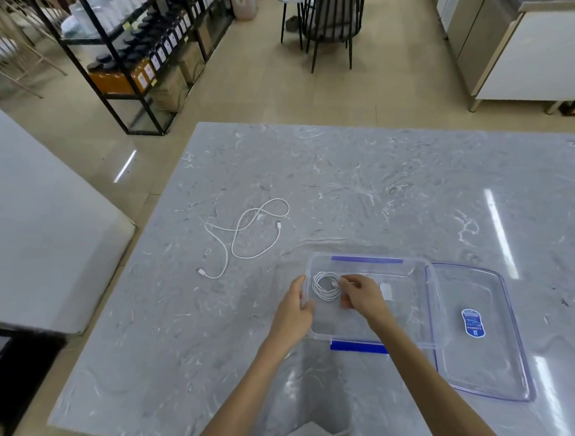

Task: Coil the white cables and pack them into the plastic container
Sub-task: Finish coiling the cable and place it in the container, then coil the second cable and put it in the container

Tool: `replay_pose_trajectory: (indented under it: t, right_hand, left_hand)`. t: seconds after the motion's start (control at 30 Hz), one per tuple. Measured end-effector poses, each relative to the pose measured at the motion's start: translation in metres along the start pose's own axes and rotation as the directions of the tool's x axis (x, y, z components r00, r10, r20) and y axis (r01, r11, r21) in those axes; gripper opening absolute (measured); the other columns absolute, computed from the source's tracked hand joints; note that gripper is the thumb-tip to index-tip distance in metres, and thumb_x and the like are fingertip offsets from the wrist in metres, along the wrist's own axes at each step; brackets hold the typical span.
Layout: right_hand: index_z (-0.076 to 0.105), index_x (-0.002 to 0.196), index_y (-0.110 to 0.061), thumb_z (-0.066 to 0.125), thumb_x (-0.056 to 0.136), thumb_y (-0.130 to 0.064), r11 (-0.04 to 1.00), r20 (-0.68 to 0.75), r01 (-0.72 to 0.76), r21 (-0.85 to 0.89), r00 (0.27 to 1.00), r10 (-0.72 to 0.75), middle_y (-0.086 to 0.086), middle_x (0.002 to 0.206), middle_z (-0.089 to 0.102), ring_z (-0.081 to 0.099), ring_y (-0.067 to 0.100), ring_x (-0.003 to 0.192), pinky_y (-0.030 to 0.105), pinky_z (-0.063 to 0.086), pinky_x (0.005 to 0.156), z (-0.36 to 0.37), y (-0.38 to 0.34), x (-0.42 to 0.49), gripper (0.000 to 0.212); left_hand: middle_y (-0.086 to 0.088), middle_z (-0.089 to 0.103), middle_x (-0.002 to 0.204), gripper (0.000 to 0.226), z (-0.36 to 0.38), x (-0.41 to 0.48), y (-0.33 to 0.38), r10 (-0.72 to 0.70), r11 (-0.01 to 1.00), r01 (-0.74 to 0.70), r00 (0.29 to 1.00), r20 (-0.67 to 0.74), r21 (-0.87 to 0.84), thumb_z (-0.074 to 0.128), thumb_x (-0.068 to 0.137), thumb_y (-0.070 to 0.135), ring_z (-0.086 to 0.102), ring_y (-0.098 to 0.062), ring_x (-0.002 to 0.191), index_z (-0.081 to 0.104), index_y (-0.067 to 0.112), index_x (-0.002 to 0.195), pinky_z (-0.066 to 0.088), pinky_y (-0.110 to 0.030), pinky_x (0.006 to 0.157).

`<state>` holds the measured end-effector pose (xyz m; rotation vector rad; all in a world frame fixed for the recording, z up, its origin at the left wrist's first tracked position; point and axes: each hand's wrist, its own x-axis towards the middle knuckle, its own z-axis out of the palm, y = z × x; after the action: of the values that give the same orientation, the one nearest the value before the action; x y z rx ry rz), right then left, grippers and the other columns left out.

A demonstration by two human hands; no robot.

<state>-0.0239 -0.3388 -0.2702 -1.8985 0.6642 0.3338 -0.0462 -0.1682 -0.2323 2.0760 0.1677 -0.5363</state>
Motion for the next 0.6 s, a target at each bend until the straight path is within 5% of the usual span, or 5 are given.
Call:
replay_pose_trajectory:
  t: [0.23,0.43,0.6]
  right_hand:
    - [0.068,0.113,-0.013,0.070,0.085,-0.010,1.000,-0.037,-0.002,0.017,0.999,0.003,0.004,0.098,0.071,0.066,0.012,0.077,0.015,0.052,0.063,0.008,-0.007,0.003,0.028]
    - [0.065,0.118,-0.011,0.060,0.093,-0.014,0.996,0.016,0.016,0.086,1.000,-0.017,0.004,0.090,0.070,0.065,0.012,0.070,0.011,0.051,0.054,0.001,-0.002,0.002,0.026]
    - [0.067,0.116,-0.009,0.047,0.100,-0.020,0.989,-0.087,0.146,-0.028,0.985,-0.148,0.005,0.099,0.071,0.065,0.014,0.078,0.030,0.057,0.077,-0.024,-0.009,-0.020,0.028]
  left_hand:
    - [-0.006,0.056,0.139,0.057,-0.001,0.001,0.000,0.011,1.000,-0.011,1.000,-0.016,-0.008,0.055,0.095,0.012,0.056,-0.025,0.123,0.037,0.027,0.147,0.047,-0.039,0.103]
    - [-0.008,0.054,0.139,0.057,-0.003,0.002,-0.003,-0.017,0.999,0.017,1.000,0.018,-0.035,0.055,0.095,0.016,0.054,-0.026,0.124,0.034,0.029,0.147,0.046,-0.040,0.104]
    - [-0.011,0.058,0.130,0.048,-0.018,0.008,-0.002,-0.053,0.995,0.054,0.998,0.015,-0.079,0.049,0.099,0.028,0.061,-0.032,0.114,0.037,0.024,0.145,0.050,-0.049,0.099]
